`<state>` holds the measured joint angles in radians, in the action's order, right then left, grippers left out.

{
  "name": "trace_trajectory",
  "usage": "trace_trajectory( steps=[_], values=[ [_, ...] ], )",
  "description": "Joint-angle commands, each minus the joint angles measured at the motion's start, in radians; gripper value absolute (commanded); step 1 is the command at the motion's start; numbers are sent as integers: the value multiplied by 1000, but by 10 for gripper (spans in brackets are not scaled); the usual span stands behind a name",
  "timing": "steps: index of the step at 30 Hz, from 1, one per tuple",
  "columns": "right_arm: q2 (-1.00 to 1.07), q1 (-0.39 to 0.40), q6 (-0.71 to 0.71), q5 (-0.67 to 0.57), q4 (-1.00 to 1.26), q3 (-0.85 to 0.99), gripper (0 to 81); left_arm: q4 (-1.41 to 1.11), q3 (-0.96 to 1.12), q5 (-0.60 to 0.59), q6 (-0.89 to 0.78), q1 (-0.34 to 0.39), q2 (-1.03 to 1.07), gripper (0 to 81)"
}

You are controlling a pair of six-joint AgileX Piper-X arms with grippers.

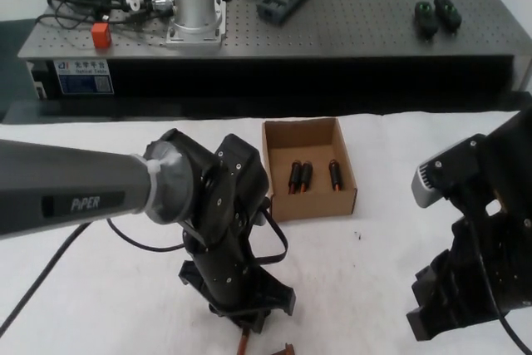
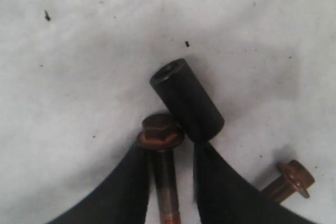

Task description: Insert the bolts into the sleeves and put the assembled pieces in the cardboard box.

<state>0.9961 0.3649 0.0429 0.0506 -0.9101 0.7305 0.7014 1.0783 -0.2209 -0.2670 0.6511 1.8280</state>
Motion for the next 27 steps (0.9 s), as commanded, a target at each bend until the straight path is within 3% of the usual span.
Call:
trace_trajectory(
  steps=[1, 3, 6, 7, 10, 15, 17, 21, 27],
  values=[
    [-9, -5, -5, 2, -7, 1, 14, -5, 2, -2, -12, 3, 23, 218],
    [-9, -5, -5, 2, -7, 1, 14, -5, 2, -9, -10, 3, 23, 197],
    [-9, -5, -5, 2, -7, 1, 14, -7, 9, -9, -8, 3, 15, 27],
    [-9, -5, -5, 2, -5, 1, 14, -10, 10, -9, 3, 3, 5, 2],
    [-27, -2, -5, -8, 38, -4, 14, -32, 9, -16, 16, 3, -49, 7],
    [-150, 10, -119, -261, 210, -88, 14, -175, -17, -28, -15, -11, -244, 7],
    [-196, 10, -168, -342, 259, -136, 14, -335, -61, -95, -59, -18, -334, 7],
    [-227, 10, -273, -586, 489, -236, 14, -678, -182, -342, -160, -19, -480, 7],
    [-170, 10, -427, -645, 839, -266, 14, -964, -281, -431, -336, -19, -533, 7]
  ],
)
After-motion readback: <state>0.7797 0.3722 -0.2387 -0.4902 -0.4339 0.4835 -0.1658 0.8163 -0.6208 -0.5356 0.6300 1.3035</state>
